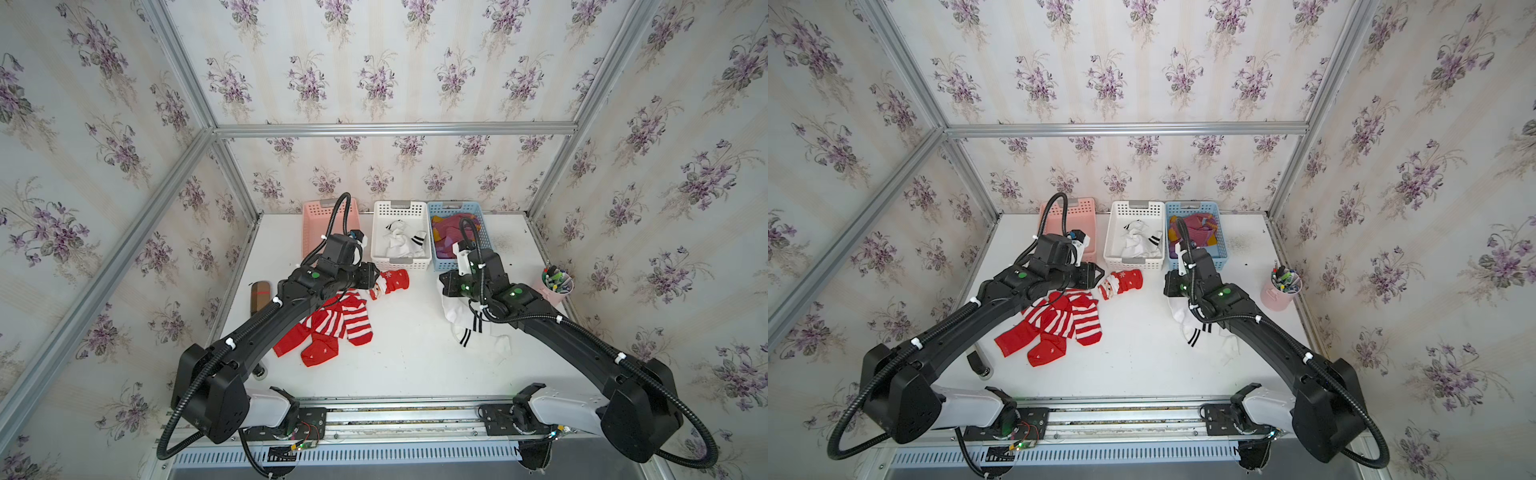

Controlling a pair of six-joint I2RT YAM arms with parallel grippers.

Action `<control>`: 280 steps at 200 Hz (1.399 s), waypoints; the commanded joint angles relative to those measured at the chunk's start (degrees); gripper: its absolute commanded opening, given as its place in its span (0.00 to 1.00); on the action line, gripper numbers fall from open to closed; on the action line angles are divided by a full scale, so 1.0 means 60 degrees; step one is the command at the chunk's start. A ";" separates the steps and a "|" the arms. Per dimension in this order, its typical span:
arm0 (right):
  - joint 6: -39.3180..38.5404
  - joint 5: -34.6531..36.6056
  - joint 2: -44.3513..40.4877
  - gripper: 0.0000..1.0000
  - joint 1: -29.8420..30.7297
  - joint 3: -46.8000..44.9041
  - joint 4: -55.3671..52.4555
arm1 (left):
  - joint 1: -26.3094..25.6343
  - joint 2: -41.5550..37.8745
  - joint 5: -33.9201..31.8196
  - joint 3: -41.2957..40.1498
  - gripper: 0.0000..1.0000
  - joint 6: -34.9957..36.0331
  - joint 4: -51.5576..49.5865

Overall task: Sort the socks into the basket by color
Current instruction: Pick up the sock at the center of the board, then place the sock in the bin.

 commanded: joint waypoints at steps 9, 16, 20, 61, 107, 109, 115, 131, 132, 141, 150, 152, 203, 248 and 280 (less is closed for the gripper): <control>-0.0567 0.0118 0.0501 0.00 0.0024 0.0965 -0.0034 | 0.0007 -0.0122 -0.0146 -0.0050 0.52 0.0105 -0.0019; -0.0654 0.0136 0.0665 0.00 0.0024 0.1231 -0.0024 | 0.0006 -0.0145 -0.0149 -0.0055 0.52 0.0100 -0.0033; -0.0706 0.0140 0.0760 0.00 0.0017 0.1402 -0.0032 | 0.0006 -0.0152 -0.0146 -0.0054 0.52 0.0114 -0.0041; -0.1175 0.0140 0.1887 0.00 0.0010 0.3425 -0.0107 | 0.0006 -0.0280 -0.0162 -0.0145 0.52 0.0105 -0.0049; -0.1482 -0.0219 0.3387 0.00 -0.0121 0.5889 -0.0233 | 0.0006 -0.0442 -0.0217 -0.0322 0.52 0.0101 -0.0099; -0.1494 -0.0224 0.3459 0.00 -0.0122 0.6007 -0.0251 | 0.0006 -0.0455 -0.0218 -0.0327 0.52 0.0115 -0.0105; -0.1509 -0.0222 0.3643 0.00 -0.0136 0.6350 -0.0297 | 0.0006 -0.0473 -0.0230 -0.0347 0.52 0.0114 -0.0121; -0.1579 -0.0211 0.4123 0.00 -0.0173 0.7190 -0.0424 | 0.0006 -0.0568 -0.0291 -0.0389 0.53 0.0135 -0.0182; -0.1580 -0.0211 0.4152 0.00 -0.0177 0.7228 -0.0426 | 0.0014 -0.0572 -0.0291 -0.0390 0.53 0.0135 -0.0181; -0.1597 -0.0240 0.4419 0.00 -0.0216 0.7697 -0.0507 | 0.0016 -0.0608 -0.0333 -0.0406 0.53 0.0153 -0.0204; -0.1596 -0.0283 0.4671 0.00 -0.0264 0.8116 -0.0555 | 0.0008 -0.0657 -0.0365 -0.0421 0.53 0.0176 -0.0220; -0.1596 -0.0288 0.4732 0.00 -0.0275 0.8208 -0.0558 | 0.0007 -0.0667 -0.0372 -0.0428 0.53 0.0174 -0.0230; -0.1556 -0.0409 0.6278 0.00 -0.0480 0.9870 -0.0690 | 0.0007 -0.0766 -0.0361 -0.0509 0.53 0.0141 -0.0225; -0.1122 -0.0733 0.7894 0.00 -0.0737 1.0570 -0.0404 | 0.0015 -0.0716 -0.0303 -0.0570 0.54 0.0093 -0.0155; -0.0899 -0.0963 0.9311 0.01 -0.0880 1.1836 -0.0435 | 0.0007 -0.0794 -0.0301 -0.0559 0.54 0.0076 -0.0179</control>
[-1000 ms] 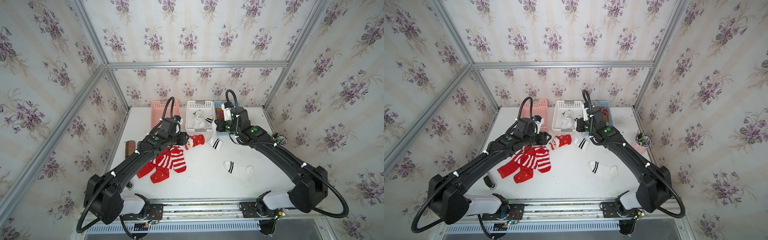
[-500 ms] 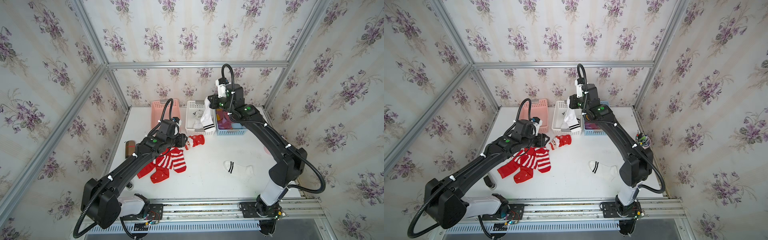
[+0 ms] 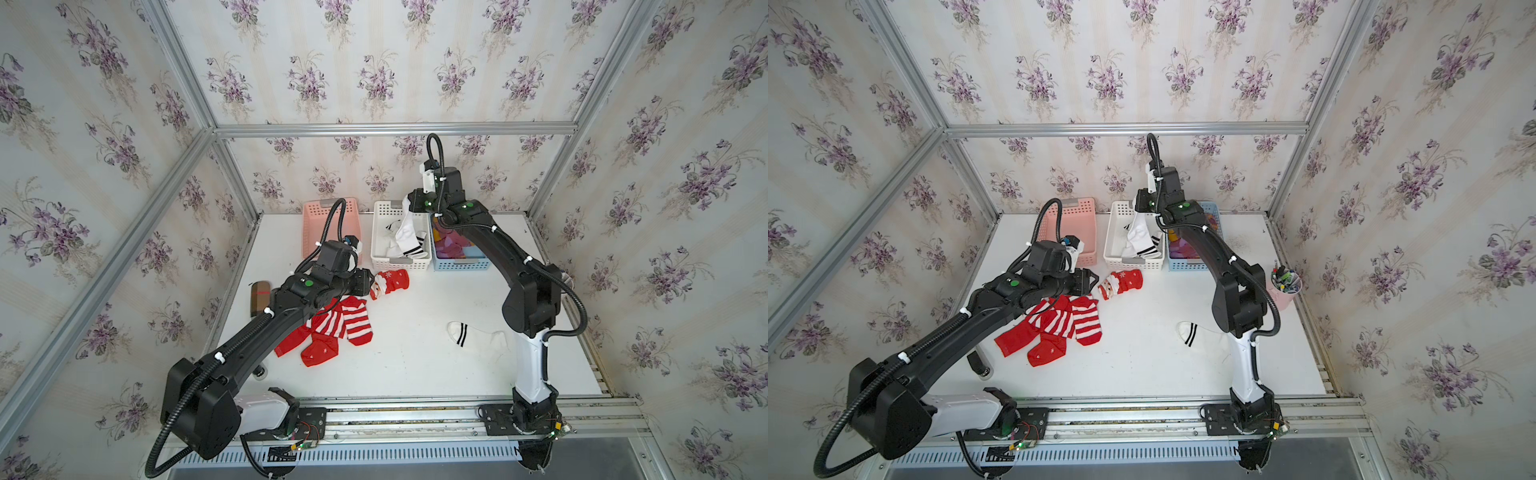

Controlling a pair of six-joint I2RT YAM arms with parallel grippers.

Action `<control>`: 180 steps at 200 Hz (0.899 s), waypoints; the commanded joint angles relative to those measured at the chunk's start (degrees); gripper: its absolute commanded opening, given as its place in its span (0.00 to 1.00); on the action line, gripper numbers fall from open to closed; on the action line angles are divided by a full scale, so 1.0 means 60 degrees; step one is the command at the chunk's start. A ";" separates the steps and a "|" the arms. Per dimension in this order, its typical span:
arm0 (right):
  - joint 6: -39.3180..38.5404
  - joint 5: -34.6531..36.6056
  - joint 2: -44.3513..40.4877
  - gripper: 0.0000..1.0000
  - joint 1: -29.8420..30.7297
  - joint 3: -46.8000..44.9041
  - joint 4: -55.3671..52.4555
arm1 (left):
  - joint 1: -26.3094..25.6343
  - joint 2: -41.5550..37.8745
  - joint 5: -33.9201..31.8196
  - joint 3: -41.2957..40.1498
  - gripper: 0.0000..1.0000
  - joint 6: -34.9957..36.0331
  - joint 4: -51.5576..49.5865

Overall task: Sort the socks into the basket by color
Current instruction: Place the sock in the bin.

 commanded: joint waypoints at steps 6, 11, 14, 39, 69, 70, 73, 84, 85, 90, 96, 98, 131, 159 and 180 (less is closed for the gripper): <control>0.0297 -0.0320 0.1027 0.02 -0.0088 0.1066 0.0104 | 0.0011 -0.0076 0.0007 0.0026 0.54 0.0030 0.0087; 0.0336 -0.0330 0.1235 0.02 -0.0100 0.1295 0.0042 | 0.0008 -0.0082 0.0000 0.0043 0.54 0.0037 0.0071; 0.0362 -0.0359 0.1364 0.02 -0.0111 0.1433 0.0005 | 0.0010 -0.0095 0.0000 0.0044 0.54 0.0022 0.0071; 0.0596 -0.0783 0.2063 0.16 -0.0222 0.2007 0.0062 | 0.0011 -0.0122 0.0000 0.0030 0.54 -0.0004 0.0049; 0.0764 -0.1073 0.2123 0.36 -0.0326 0.1947 0.0162 | 0.0006 -0.0174 0.0029 0.0055 0.54 -0.0041 0.0012; 0.0756 -0.1065 0.2113 0.37 -0.0325 0.1943 0.0162 | 0.0006 -0.0174 0.0022 0.0057 0.54 -0.0041 0.0012; 0.0750 -0.1055 0.2073 0.38 -0.0337 0.1915 0.0162 | 0.0006 -0.0184 0.0013 0.0059 0.54 -0.0054 0.0012; 0.0697 -0.1056 0.1953 0.42 -0.0324 0.1827 0.0198 | -0.0001 -0.0217 0.0021 0.0059 0.54 -0.0056 0.0027; 0.0694 -0.1056 0.1940 0.42 -0.0324 0.1817 0.0195 | 0.0010 -0.0225 0.0025 0.0059 0.54 -0.0056 0.0027; 0.0680 -0.1057 0.1855 0.43 -0.0329 0.1786 0.0192 | 0.0006 -0.0236 0.0024 0.0052 0.54 -0.0055 0.0040; 0.0670 -0.1036 0.1778 0.43 -0.0334 0.1740 0.0181 | 0.0006 -0.0236 0.0009 0.0065 0.57 -0.0055 0.0041; 0.0656 -0.1030 0.1747 0.44 -0.0330 0.1713 0.0189 | 0.0006 -0.0241 0.0013 0.0068 0.58 -0.0055 0.0042; 0.0526 -0.0992 0.1113 0.46 -0.0326 0.1158 0.0223 | -0.0004 -0.0248 0.0117 0.0061 0.59 -0.0071 0.0107; 0.0459 -0.0984 0.0022 0.46 -0.0324 -0.0345 0.0660 | -0.0095 -0.0197 0.0233 -0.0046 0.61 -0.0014 0.0336; 0.0377 -0.0825 -0.1012 0.46 -0.0332 -0.1830 0.1105 | -0.0220 -0.0120 0.0293 -0.0200 0.61 -0.0094 0.0571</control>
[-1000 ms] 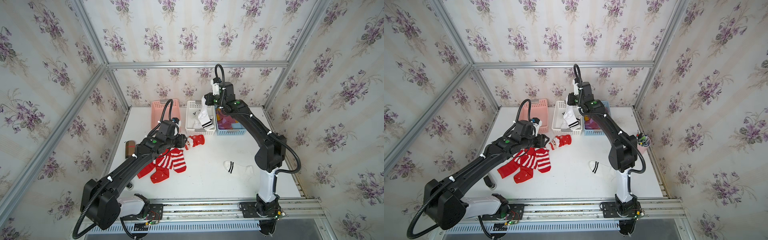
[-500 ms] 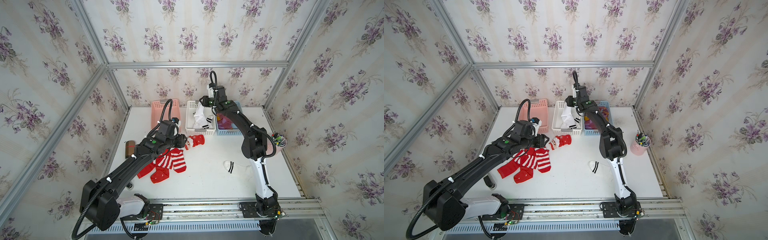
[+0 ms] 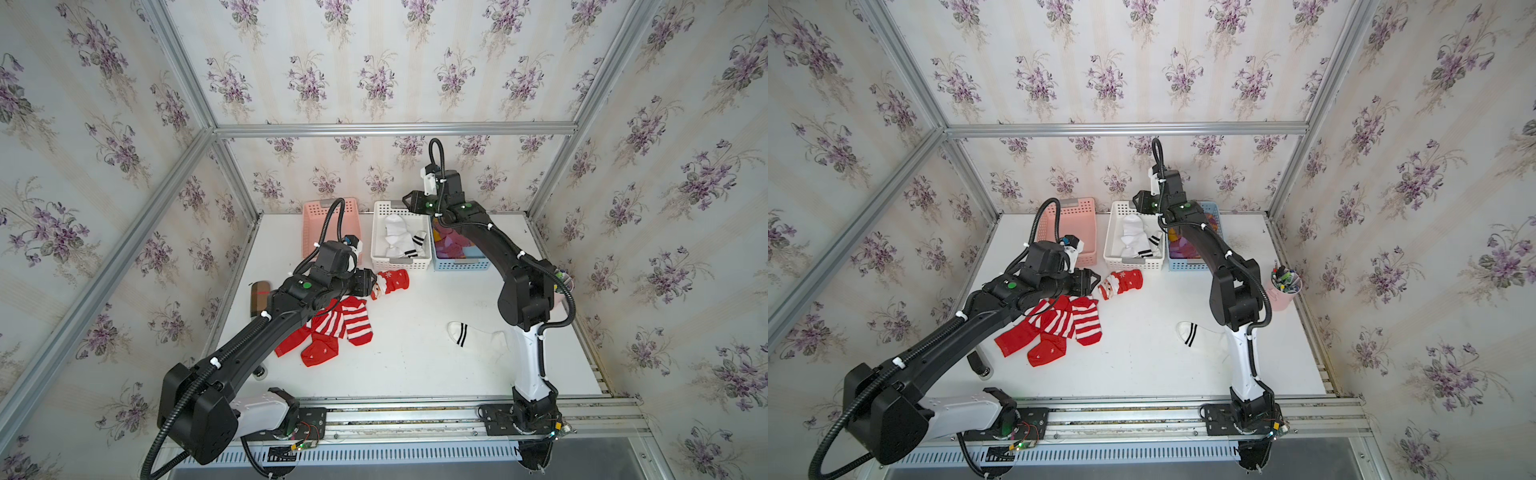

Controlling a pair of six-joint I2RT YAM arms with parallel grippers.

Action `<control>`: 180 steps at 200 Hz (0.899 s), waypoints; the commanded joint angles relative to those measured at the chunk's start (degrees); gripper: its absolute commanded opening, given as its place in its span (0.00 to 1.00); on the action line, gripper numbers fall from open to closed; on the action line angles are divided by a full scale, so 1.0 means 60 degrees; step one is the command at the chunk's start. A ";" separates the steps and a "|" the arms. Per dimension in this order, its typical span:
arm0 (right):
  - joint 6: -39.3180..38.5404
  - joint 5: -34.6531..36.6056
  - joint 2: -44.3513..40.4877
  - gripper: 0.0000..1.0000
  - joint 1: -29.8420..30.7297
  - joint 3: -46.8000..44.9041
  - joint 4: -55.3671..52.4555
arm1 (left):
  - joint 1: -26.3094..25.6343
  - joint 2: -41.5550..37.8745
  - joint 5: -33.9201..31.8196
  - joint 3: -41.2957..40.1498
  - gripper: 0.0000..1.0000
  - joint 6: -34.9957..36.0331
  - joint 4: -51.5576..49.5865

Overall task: Sort the socks into the basket by color
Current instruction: Place the sock in the bin.

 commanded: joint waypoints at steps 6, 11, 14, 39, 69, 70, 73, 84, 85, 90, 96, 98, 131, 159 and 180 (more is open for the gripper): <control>-0.0166 0.0161 -0.1165 0.46 0.0006 -0.1434 0.0791 | -0.0136 0.0098 0.0205 -0.0172 0.61 -0.0067 0.0526; -0.0204 0.0238 -0.1409 0.46 0.0006 -0.1734 0.0829 | -0.0190 0.0124 0.0265 -0.0202 0.61 -0.0100 0.0599; -0.0214 0.0283 -0.1553 0.46 0.0015 -0.1917 0.0839 | -0.0233 0.0141 0.0274 -0.0235 0.61 -0.0134 0.0643; -0.0340 0.0640 -0.2880 0.47 0.0012 -0.3532 0.1087 | -0.0651 0.0318 0.0289 -0.0438 0.62 -0.0275 0.0967; -0.0464 0.1004 -0.4178 0.47 0.0011 -0.5027 0.1141 | -0.1210 0.0761 0.0273 -0.0438 0.61 -0.0360 0.1147; -0.0464 0.1013 -0.4213 0.47 0.0007 -0.5069 0.1151 | -0.1234 0.0782 0.0265 -0.0428 0.62 -0.0364 0.1151; -0.0472 0.1031 -0.4334 0.47 0.0015 -0.5202 0.1158 | -0.1297 0.0831 0.0259 -0.0419 0.62 -0.0367 0.1166; -0.0465 0.1122 -0.4731 0.48 0.0019 -0.5666 0.1197 | -0.1513 0.0993 0.0232 -0.0439 0.61 -0.0438 0.1287; -0.0472 0.1130 -0.4768 0.48 0.0019 -0.5704 0.1194 | -0.1532 0.1007 0.0237 -0.0443 0.62 -0.0446 0.1302; -0.0465 0.1177 -0.4922 0.48 0.0014 -0.5872 0.1216 | -0.1636 0.1077 0.0234 -0.0467 0.62 -0.0501 0.1402; -0.0457 0.1222 -0.5086 0.48 0.0011 -0.6056 0.1192 | -0.1767 0.1168 0.0240 -0.0510 0.62 -0.0587 0.1548; -0.0452 0.1236 -0.5153 0.48 0.0017 -0.6135 0.1179 | -0.1810 0.1190 0.0231 -0.0525 0.61 -0.0616 0.1602; -0.0277 0.1513 -0.5943 0.49 0.0003 -0.6998 0.1153 | -0.2665 0.2043 0.0148 -0.0664 0.61 -0.1169 0.2469; -0.0002 0.1926 -0.6409 0.50 0.0002 -0.7447 0.1096 | -0.3323 0.2827 -0.0005 -0.0601 0.61 -0.1596 0.3182; 0.0273 0.2006 -0.6648 0.51 -0.0067 -0.7692 0.1113 | -0.3679 0.3436 -0.0139 -0.0495 0.61 -0.1876 0.3673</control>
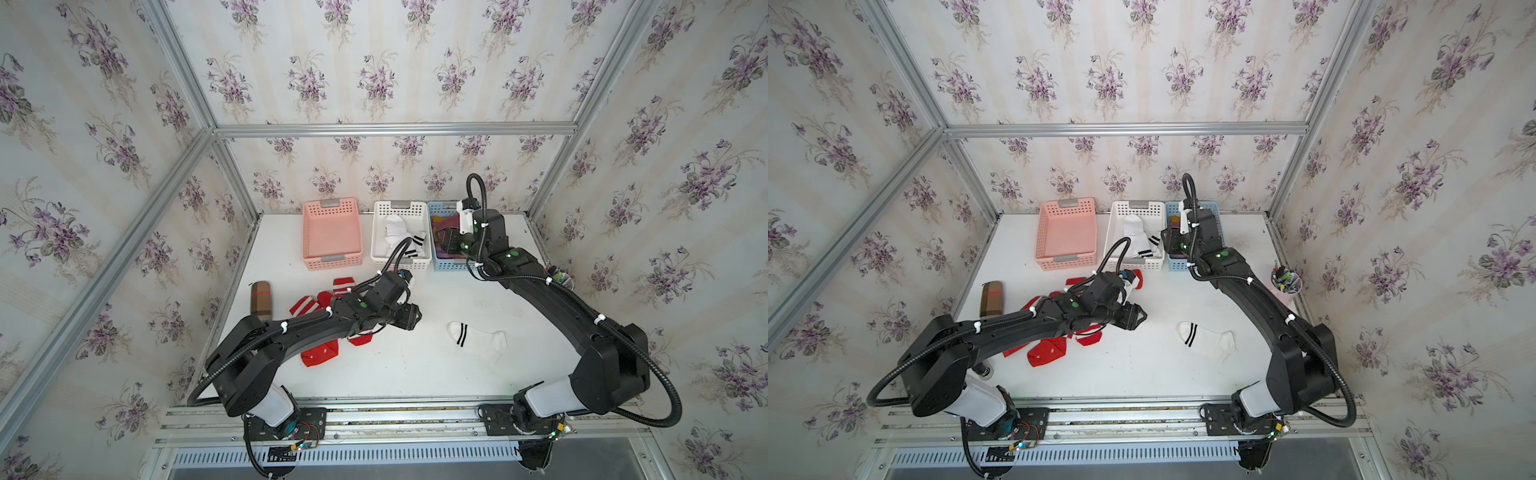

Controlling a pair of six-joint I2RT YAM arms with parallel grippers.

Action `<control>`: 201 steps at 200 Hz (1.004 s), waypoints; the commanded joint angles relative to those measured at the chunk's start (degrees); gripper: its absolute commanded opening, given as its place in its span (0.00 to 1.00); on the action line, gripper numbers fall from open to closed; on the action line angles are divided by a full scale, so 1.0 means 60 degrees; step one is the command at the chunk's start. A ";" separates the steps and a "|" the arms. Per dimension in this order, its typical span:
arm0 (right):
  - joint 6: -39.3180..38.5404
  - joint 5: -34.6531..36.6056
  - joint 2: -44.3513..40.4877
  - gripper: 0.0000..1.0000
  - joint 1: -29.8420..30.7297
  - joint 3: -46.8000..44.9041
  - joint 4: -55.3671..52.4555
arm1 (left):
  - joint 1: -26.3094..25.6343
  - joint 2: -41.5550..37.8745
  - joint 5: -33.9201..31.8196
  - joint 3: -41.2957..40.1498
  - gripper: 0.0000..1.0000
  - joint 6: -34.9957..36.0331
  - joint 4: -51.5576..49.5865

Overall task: Sort the socks into the basket by color
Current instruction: Place the sock in the bin, then pick up the sock at the center of the board.

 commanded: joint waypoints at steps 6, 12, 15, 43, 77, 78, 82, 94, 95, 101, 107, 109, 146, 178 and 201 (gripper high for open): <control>0.0446 0.0367 -0.0289 0.51 -0.0069 -0.0259 0.0214 | -0.0360 0.0609 -0.0277 0.0146 0.61 -0.0628 0.1202; 0.0490 0.0367 -0.0330 0.51 -0.0088 -0.0294 0.0228 | -0.0438 0.0763 -0.0310 0.0165 0.61 -0.0709 0.1357; 0.0514 0.0367 -0.0333 0.51 -0.0106 -0.0304 0.0224 | -0.0474 0.0834 -0.0324 0.0161 0.61 -0.0759 0.1440; 0.0689 0.0351 -0.0439 0.51 -0.0171 -0.0426 0.0172 | -0.0822 0.1610 -0.0553 0.0310 0.60 -0.1351 0.2075; 0.0957 0.0368 -0.0860 0.51 -0.0269 -0.0849 0.0367 | -0.1443 0.2519 -0.1252 0.0568 0.59 -0.2005 0.2946; 0.0960 0.0368 -0.0874 0.51 -0.0281 -0.0858 0.0380 | -0.1460 0.2537 -0.1281 0.0588 0.59 -0.2014 0.2951; 0.0982 0.0375 -0.0912 0.51 -0.0289 -0.0884 0.0390 | -0.1515 0.2643 -0.1350 0.0675 0.59 -0.2054 0.2958; 0.1005 0.0324 -0.1000 0.51 -0.0318 -0.0943 0.0392 | -0.1740 0.2945 -0.1518 0.0907 0.58 -0.2151 0.2982; 0.1006 0.0324 -0.1010 0.51 -0.0320 -0.0949 0.0392 | -0.1748 0.2969 -0.1531 0.0933 0.58 -0.2160 0.2984; 0.1006 0.0310 -0.1040 0.51 -0.0322 -0.0947 0.0351 | -0.1843 0.3092 -0.1631 0.1023 0.58 -0.2217 0.2985; 0.0996 0.0296 -0.1062 0.51 -0.0323 -0.0949 0.0311 | -0.1945 0.3197 -0.1710 0.1102 0.58 -0.2241 0.3024; 0.0993 0.0295 -0.1074 0.51 -0.0330 -0.0953 0.0299 | -0.1964 0.3249 -0.1729 0.1135 0.58 -0.2245 0.3039; 0.0992 0.0470 -0.1437 0.51 -0.0402 -0.1224 0.0270 | -0.2201 0.3816 -0.2038 0.1653 0.56 -0.2238 0.2712; 0.0991 0.0514 -0.1783 0.52 -0.0567 -0.1479 0.0250 | -0.2279 0.4013 -0.2407 0.1815 0.47 -0.2177 0.2624; 0.1003 0.0485 -0.1976 0.52 -0.0676 -0.1622 0.0221 | -0.2340 0.4211 -0.2508 0.2016 0.39 -0.2134 0.2509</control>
